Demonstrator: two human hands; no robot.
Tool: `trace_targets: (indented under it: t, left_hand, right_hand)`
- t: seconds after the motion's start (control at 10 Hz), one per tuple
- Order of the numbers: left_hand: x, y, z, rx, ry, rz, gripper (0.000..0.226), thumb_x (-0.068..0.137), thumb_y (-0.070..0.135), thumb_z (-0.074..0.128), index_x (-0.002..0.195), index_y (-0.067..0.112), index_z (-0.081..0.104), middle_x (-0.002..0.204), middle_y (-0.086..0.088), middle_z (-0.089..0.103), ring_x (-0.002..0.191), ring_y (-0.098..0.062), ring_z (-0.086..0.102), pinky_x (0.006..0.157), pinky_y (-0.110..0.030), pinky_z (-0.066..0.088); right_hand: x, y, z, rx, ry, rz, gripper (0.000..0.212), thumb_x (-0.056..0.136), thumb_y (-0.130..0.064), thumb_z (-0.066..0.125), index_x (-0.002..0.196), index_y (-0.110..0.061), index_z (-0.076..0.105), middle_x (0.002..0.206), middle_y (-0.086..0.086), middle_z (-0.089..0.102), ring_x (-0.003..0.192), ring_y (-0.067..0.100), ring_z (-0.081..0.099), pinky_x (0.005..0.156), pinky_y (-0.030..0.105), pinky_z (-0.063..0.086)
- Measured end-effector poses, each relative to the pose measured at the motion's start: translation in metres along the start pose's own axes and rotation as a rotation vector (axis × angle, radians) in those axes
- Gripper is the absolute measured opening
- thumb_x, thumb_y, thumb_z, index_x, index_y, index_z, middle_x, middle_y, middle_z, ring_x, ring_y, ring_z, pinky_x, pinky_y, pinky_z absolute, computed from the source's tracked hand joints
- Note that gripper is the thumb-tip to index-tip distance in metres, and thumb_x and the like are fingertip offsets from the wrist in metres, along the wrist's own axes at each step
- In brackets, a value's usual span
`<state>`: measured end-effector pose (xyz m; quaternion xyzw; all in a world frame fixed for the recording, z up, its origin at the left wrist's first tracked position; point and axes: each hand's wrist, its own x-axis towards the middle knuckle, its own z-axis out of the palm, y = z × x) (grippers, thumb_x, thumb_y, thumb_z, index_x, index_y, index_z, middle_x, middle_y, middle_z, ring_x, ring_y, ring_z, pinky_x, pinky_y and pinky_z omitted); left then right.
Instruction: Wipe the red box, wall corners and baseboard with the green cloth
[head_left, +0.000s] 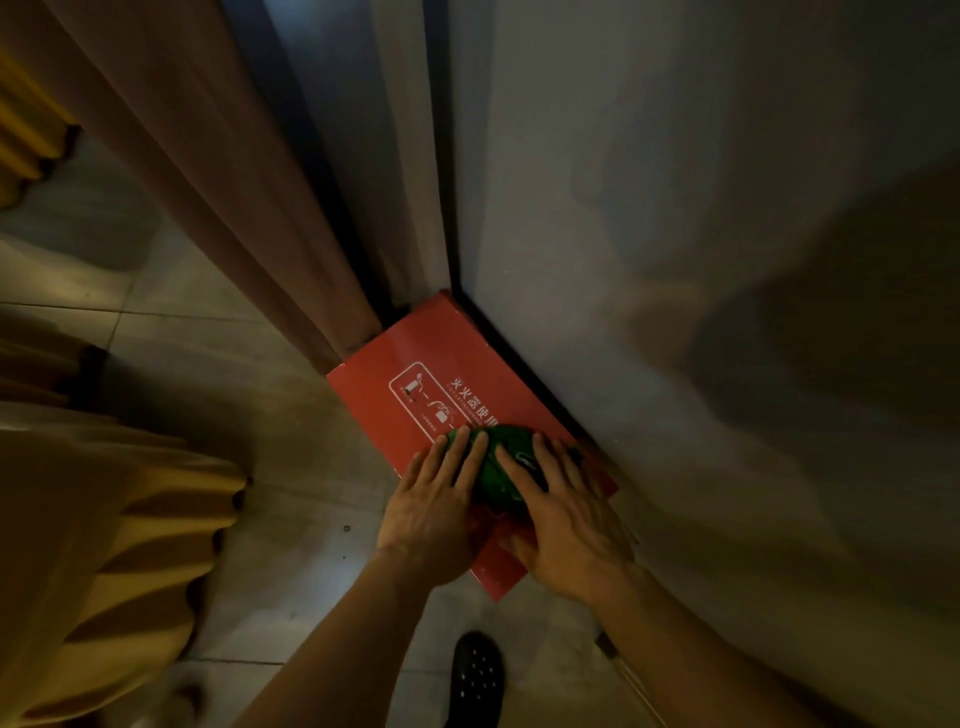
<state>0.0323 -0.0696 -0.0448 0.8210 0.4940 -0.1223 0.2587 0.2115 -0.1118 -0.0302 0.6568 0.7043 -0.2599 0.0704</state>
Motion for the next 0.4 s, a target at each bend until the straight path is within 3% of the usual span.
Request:
trace_targets:
  t: [0.1, 0.4]
  left_hand:
    - [-0.006, 0.001, -0.010, -0.022, 0.010, 0.001, 0.098, 0.096, 0.059, 0.052, 0.157, 0.030, -0.020, 0.168, 0.003, -0.018, 0.155, -0.021, -0.015, 0.127, -0.046, 0.000]
    - [-0.065, 0.018, -0.049, 0.054, 0.094, 0.039, 0.099, 0.095, 0.056, 0.058, 0.159, 0.031, -0.013, 0.170, 0.001, -0.007, 0.156, -0.023, -0.006, 0.127, -0.044, 0.002]
  right_hand:
    - [-0.004, -0.004, -0.006, 0.043, 0.035, 0.021, 0.084, 0.090, -0.051, 0.057, 0.153, -0.042, 0.002, 0.165, 0.005, 0.003, 0.150, 0.030, -0.001, 0.120, 0.050, 0.019]
    - [-0.069, -0.019, -0.033, 0.038, 0.139, 0.112, 0.086, 0.087, -0.058, 0.058, 0.155, -0.033, 0.012, 0.162, 0.010, 0.017, 0.147, 0.031, 0.016, 0.117, 0.047, 0.026]
